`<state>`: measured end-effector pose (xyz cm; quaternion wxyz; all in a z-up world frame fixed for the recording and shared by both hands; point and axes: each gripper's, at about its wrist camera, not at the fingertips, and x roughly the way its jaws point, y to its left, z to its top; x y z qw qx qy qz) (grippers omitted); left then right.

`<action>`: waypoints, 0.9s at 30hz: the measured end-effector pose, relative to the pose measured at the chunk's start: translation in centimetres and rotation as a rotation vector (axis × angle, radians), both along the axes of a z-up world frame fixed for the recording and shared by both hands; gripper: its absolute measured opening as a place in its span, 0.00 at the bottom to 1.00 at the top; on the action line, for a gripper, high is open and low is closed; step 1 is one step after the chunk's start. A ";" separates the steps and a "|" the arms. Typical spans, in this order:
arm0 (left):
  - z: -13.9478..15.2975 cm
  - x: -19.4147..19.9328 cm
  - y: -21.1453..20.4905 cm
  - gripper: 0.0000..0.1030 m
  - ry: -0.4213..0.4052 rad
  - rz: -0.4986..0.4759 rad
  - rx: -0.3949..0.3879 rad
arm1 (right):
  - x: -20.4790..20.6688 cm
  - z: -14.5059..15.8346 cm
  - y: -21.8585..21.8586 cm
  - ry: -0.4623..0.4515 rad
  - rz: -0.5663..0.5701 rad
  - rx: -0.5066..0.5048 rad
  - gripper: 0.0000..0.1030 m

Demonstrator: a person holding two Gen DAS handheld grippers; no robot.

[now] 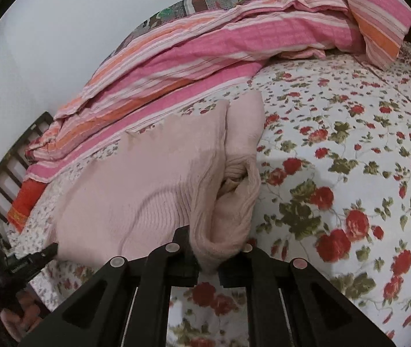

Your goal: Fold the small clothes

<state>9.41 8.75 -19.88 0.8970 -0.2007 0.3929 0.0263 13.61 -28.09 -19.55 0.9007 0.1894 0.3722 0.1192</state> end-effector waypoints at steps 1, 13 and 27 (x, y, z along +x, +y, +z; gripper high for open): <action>0.1 -0.3 -0.1 0.22 0.000 0.003 0.016 | -0.1 0.0 -0.2 0.001 0.002 0.006 0.10; 4.5 -0.5 1.4 0.58 -0.153 0.002 0.087 | -1.9 2.5 0.3 -0.131 -0.021 -0.160 0.31; 4.8 13.4 -1.6 0.47 -0.154 -0.144 0.162 | 7.6 6.2 0.3 -0.148 -0.042 -0.252 0.39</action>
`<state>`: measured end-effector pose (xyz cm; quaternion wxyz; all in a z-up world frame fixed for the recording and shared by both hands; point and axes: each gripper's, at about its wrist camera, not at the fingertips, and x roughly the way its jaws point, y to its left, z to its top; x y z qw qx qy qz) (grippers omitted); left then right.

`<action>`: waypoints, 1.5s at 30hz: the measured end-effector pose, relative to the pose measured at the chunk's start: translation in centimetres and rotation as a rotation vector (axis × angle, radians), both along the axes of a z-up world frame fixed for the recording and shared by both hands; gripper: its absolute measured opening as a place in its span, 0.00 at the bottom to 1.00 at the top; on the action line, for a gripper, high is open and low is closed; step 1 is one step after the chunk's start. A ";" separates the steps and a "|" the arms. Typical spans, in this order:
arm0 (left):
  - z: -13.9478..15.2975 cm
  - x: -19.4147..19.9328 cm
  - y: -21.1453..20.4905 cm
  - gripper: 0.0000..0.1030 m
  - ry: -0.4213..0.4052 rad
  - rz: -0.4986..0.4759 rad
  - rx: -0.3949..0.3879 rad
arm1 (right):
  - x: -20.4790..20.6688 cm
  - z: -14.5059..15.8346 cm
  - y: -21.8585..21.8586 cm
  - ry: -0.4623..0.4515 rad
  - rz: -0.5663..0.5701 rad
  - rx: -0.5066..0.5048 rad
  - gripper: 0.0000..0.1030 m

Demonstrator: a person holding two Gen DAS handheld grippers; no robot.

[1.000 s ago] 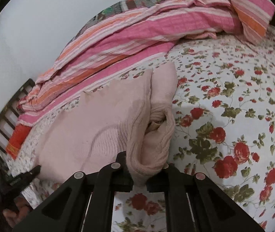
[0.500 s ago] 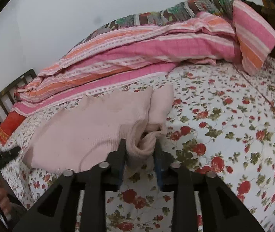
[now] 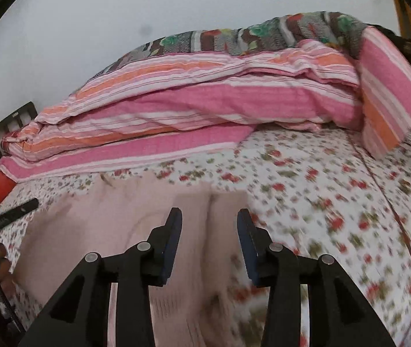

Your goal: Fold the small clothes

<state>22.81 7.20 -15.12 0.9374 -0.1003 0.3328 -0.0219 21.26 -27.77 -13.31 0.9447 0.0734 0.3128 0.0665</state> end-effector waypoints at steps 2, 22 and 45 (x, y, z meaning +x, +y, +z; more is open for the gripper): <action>-1.1 1.3 0.2 0.38 0.034 0.002 -0.004 | 1.5 -0.7 0.5 0.016 0.011 0.004 0.39; -4.1 0.8 2.3 0.06 0.000 0.024 -0.095 | 3.8 -6.3 0.8 0.066 0.015 0.011 0.39; -4.6 1.3 -0.2 0.28 0.052 -0.031 0.031 | 3.2 -6.4 1.0 0.046 0.009 -0.002 0.42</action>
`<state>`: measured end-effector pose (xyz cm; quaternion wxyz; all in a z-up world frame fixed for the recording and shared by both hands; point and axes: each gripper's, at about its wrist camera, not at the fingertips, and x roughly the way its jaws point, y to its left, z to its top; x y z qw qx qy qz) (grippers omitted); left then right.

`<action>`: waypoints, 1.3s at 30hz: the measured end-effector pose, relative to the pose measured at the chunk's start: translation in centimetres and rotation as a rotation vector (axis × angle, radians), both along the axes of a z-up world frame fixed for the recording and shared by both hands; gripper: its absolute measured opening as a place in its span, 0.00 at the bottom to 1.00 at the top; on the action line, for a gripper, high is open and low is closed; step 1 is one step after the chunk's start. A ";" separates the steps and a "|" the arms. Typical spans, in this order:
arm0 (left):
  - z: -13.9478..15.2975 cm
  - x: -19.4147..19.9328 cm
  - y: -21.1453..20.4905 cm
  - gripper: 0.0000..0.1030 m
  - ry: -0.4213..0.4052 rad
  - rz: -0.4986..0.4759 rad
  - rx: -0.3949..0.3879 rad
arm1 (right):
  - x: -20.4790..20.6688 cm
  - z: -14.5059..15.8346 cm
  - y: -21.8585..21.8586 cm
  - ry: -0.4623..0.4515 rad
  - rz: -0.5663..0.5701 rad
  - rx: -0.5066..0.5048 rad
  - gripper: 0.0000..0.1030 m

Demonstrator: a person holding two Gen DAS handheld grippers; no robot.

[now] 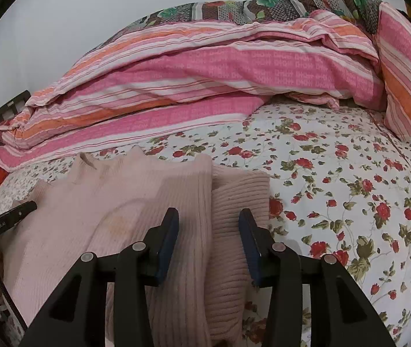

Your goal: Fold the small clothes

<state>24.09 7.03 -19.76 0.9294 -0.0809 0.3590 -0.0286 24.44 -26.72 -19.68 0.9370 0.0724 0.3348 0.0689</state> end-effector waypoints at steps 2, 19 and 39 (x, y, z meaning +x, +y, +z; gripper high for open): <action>0.0 0.0 0.0 0.28 -0.001 -0.001 -0.001 | 0.0 0.0 0.0 0.003 0.000 0.004 0.42; 0.2 -0.2 -0.6 0.45 -0.011 -0.026 0.011 | -0.2 0.1 0.2 -0.006 -0.002 0.004 0.44; 0.1 0.2 0.5 0.25 -0.009 0.027 -0.016 | 0.0 0.0 0.6 0.010 0.008 -0.025 0.37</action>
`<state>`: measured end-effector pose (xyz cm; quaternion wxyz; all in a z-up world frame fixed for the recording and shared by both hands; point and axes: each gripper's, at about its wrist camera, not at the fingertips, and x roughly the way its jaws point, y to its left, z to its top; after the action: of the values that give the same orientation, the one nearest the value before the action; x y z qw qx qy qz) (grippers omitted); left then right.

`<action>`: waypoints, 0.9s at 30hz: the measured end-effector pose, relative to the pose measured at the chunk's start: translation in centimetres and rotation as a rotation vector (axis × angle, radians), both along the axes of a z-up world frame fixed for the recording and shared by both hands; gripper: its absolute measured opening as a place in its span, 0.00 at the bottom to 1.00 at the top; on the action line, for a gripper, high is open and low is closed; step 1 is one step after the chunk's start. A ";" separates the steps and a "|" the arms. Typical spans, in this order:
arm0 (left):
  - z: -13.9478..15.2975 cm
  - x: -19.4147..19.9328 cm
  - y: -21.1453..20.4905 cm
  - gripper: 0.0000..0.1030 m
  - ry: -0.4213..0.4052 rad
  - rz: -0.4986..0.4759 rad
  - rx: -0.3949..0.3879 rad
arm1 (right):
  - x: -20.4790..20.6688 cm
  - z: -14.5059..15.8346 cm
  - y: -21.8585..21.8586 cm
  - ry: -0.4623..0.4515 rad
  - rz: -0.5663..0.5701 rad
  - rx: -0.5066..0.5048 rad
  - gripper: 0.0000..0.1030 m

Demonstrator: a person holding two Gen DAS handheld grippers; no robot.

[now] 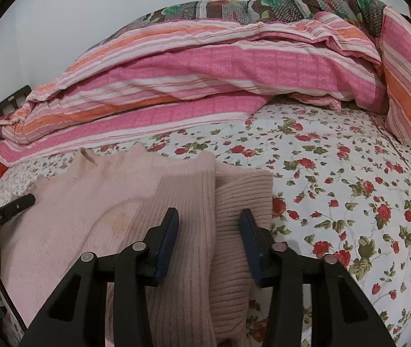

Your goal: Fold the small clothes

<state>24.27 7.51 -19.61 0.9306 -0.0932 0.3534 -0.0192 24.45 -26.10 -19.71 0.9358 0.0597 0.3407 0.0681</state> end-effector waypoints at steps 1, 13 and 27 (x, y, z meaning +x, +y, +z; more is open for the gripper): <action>-0.1 0.1 0.2 0.15 0.008 0.016 -0.003 | 0.0 0.0 0.0 0.002 0.001 0.001 0.34; 0.7 -1.4 2.7 0.05 -0.099 0.088 -0.137 | -1.7 1.5 0.3 -0.138 0.067 0.018 0.07; 0.3 -1.3 2.9 0.09 -0.046 0.106 -0.102 | 0.2 0.1 -0.2 0.012 0.012 0.023 0.37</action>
<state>22.95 10.42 -19.29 0.9323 -0.1586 0.3250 0.0102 24.61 -26.35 -19.56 0.9326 0.0686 0.3458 0.0773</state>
